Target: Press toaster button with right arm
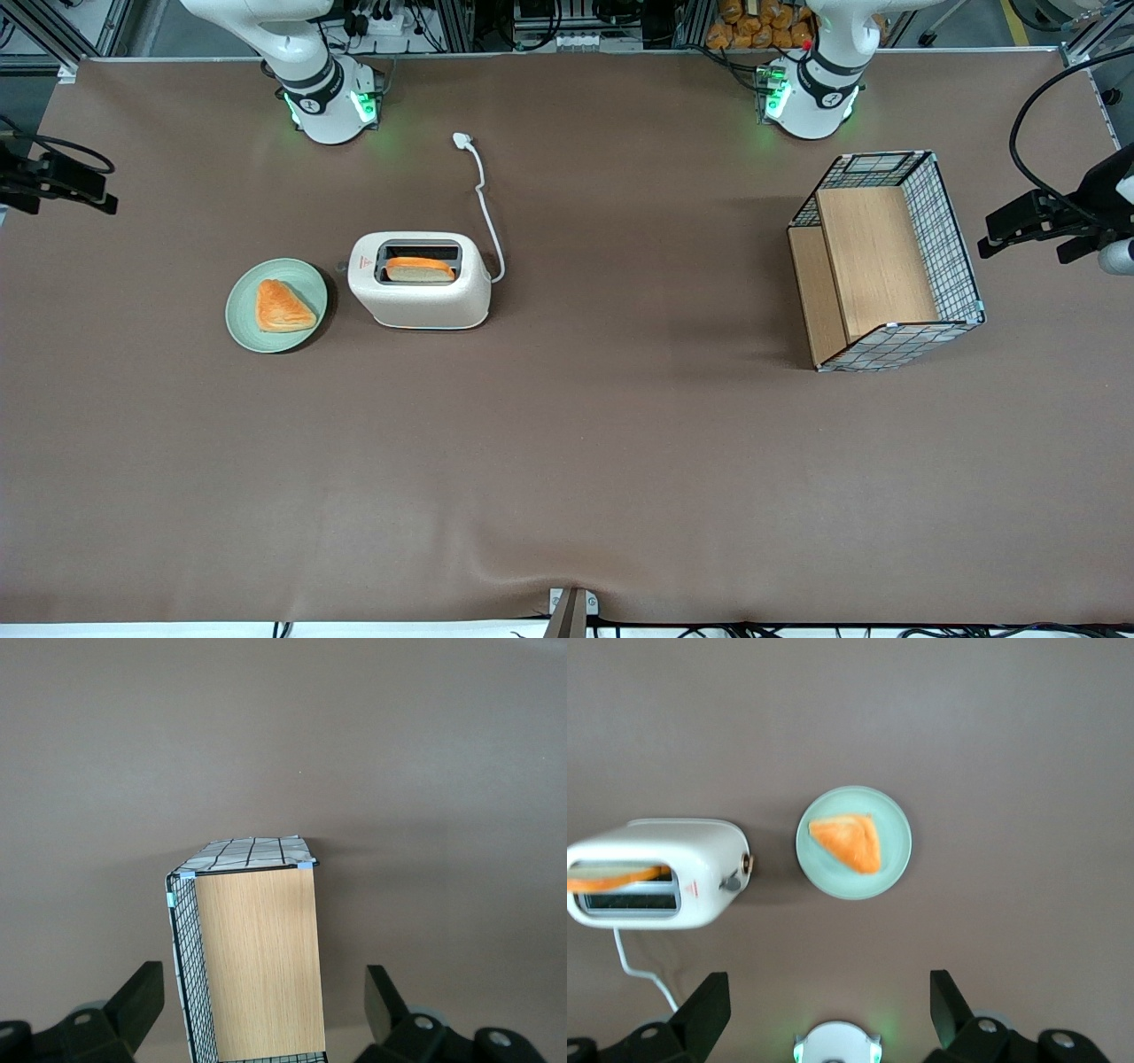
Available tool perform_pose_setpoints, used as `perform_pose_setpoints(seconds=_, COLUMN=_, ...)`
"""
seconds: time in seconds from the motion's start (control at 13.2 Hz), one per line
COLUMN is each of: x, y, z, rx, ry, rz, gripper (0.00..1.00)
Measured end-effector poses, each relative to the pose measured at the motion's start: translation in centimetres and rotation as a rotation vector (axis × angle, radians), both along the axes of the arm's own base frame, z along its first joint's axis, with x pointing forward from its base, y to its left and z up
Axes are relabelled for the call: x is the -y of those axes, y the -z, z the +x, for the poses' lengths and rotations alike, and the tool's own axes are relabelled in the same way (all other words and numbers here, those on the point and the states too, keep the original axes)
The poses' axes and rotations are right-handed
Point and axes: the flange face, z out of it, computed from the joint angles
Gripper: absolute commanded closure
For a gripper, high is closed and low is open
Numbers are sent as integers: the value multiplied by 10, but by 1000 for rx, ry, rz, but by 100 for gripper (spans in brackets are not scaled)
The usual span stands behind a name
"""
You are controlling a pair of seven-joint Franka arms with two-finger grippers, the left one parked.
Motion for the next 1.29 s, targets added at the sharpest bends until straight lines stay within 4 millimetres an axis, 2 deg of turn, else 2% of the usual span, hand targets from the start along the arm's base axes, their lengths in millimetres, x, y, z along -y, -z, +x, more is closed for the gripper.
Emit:
perform_pose_setpoints(seconds=0.3, x=-11, y=-11, z=-7, rx=-24, ry=-21, rz=2, gripper=0)
perform_pose_setpoints(seconds=0.68, x=-43, y=-19, z=4, rx=58, ry=-79, rz=-3, gripper=0)
perform_pose_setpoints(seconds=0.84, x=-47, y=-3, z=11, rx=27, ry=-85, rz=-3, gripper=0)
perform_pose_setpoints(seconds=1.06, x=-62, y=33, z=23, rx=-61, ry=-108, rz=-5, gripper=0)
perform_pose_setpoints(seconds=1.22, x=-68, y=44, z=22, rx=-109, ry=-119, rz=-6, gripper=0)
perform_pose_setpoints(seconds=1.29, x=-68, y=48, z=20, rx=-127, ry=-119, rz=-5, gripper=8)
